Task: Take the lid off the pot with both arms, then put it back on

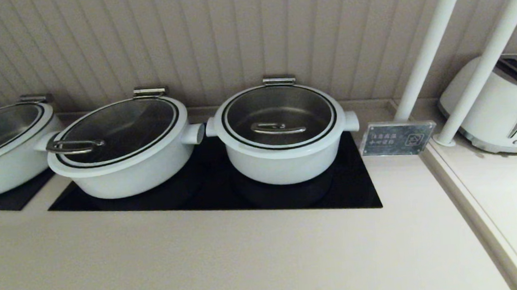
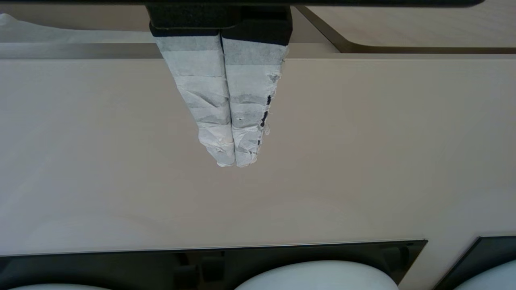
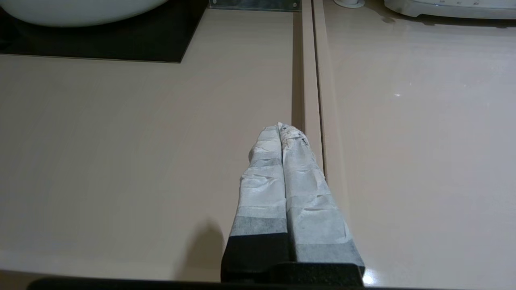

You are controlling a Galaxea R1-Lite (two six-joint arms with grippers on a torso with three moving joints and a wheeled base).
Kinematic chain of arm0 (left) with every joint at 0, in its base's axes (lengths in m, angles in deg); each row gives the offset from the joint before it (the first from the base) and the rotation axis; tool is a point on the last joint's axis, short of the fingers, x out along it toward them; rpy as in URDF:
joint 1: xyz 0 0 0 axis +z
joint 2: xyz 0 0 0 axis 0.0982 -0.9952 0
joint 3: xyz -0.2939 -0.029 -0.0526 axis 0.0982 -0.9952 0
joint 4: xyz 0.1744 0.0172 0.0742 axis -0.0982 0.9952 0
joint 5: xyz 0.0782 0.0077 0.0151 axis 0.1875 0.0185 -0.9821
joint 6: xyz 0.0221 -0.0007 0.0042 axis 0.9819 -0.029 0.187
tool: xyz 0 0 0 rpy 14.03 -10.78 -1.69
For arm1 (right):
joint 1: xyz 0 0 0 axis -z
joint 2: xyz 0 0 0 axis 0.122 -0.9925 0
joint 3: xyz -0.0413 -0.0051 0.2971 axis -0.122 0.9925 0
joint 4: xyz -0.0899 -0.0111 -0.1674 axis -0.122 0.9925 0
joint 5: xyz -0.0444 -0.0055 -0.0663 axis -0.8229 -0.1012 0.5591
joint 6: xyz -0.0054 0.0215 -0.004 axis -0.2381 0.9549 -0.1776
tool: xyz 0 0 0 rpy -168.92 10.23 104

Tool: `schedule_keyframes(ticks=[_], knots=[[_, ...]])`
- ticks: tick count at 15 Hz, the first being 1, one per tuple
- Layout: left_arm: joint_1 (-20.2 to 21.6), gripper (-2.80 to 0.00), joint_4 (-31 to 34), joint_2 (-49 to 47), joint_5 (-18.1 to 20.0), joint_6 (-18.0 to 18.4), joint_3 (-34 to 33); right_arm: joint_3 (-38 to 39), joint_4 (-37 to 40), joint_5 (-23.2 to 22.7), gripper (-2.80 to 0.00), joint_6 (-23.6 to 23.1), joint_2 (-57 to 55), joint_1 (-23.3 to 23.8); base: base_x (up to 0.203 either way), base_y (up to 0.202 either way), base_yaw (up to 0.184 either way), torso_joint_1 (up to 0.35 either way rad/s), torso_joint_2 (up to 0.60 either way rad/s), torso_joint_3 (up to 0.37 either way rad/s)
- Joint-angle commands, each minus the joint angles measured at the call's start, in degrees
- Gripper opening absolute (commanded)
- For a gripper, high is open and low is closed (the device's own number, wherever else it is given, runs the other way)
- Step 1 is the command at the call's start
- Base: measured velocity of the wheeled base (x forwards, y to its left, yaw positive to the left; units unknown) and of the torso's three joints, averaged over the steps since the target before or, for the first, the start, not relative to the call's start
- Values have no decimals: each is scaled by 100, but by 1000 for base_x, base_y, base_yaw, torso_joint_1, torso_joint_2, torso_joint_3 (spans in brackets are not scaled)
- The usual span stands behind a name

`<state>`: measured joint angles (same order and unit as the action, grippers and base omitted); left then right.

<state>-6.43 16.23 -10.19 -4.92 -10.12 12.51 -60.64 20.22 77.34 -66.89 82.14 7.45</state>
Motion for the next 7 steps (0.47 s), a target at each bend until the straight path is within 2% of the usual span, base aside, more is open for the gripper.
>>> schedule_keyframes(ticks=[1,7], knots=[[0,-280,5,1,1,1,1,0,4,3,-280,-44,-11,0,0,0,0,0,0,0],[0,-280,5,1,1,1,1,0,4,-23,-280,-12,-11,0,0,0,0,0,0,0]])
